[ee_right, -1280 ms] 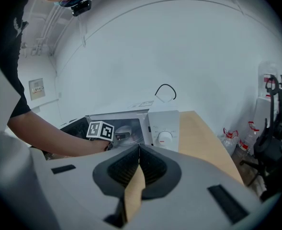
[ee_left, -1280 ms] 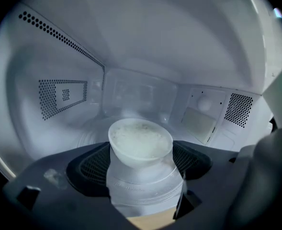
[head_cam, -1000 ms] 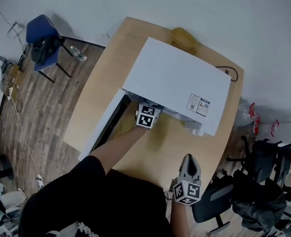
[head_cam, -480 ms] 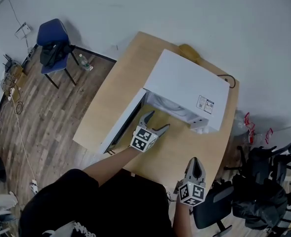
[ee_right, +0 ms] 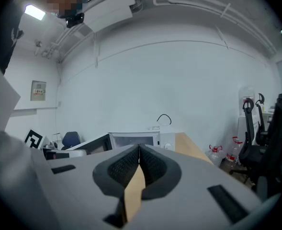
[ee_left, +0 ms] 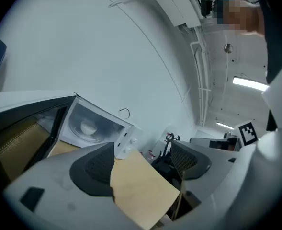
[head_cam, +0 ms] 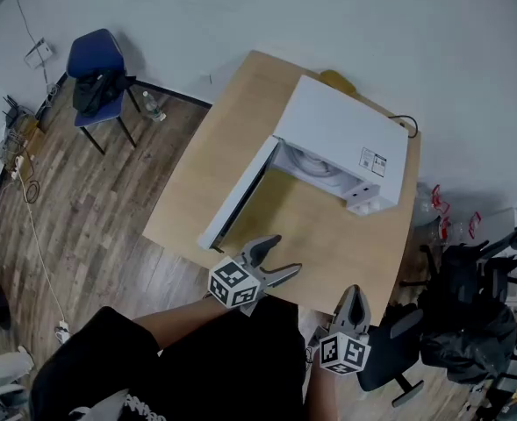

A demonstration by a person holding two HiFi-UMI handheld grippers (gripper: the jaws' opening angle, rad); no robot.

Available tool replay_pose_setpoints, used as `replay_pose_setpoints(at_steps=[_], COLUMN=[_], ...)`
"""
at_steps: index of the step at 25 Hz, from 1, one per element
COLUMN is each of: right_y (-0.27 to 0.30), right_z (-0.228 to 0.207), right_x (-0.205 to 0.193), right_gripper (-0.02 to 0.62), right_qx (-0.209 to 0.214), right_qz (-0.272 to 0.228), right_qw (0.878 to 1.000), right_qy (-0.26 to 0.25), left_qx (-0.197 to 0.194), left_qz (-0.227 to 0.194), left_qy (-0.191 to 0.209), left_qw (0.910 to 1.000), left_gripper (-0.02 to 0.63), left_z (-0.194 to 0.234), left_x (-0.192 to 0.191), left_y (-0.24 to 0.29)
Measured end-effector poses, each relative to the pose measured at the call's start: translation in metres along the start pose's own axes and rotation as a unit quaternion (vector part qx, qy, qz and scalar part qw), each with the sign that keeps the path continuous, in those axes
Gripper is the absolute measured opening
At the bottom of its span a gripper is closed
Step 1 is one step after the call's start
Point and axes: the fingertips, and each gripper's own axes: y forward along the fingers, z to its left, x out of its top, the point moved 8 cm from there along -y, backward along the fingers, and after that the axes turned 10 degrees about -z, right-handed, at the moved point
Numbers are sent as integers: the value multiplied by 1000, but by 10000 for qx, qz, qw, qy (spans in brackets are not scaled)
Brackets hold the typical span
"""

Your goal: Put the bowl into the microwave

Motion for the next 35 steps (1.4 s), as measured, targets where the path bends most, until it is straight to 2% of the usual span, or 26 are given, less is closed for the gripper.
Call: replay_pose_setpoints(at_steps=[3, 7, 12, 14, 17, 19, 22, 25, 28, 30, 35], right_y=[-19, -36, -61, -79, -119, -150, -192, -230, -265, -285, -316], right_z=[9, 17, 23, 25, 22, 19, 12, 4, 8, 12, 10], right_x=[5, 5, 2, 3, 4, 0, -13, -23, -27, -28, -26], right_gripper=[61, 61, 61, 61, 61, 61, 61, 61, 61, 61, 61], right_qx=[78, 344, 650, 793, 1056, 1242, 1314, 1326, 1459, 1520, 1425], right_qz=[126, 18, -64, -120, -280, -386, -271, -181, -313, -339, -283], right_qw=[9999, 9994, 9979, 9968, 9940, 9915, 9909, 9910, 9888, 9878, 9892], right_qy=[-83, -36, -7, -22, 22, 101, 101, 45, 67, 11, -188], left_qx=[-275, -436, -391, -288, -109, 89, 385, 520, 754, 919, 1131], left_qz=[-32, -471, -752, -829, -1038, -1061, -853, -699, -523, -518, -575], left_qy=[35, -80, 420, 492, 391, 283, 411, 640, 1033, 1270, 1522], left_qw=[9996, 9979, 9955, 9949, 9938, 9939, 9948, 9941, 9904, 9863, 9802], left_gripper=[376, 376, 365, 336, 148, 109, 34, 23, 21, 21, 21], left_z=[-30, -62, -108, -129, -166, -190, -223, -260, -289, -304, -329], left_x=[3, 17, 29, 26, 12, -2, -27, -52, -70, -77, -84], left_y=[-20, -36, -57, -69, -92, -109, -130, -152, -182, -200, -216])
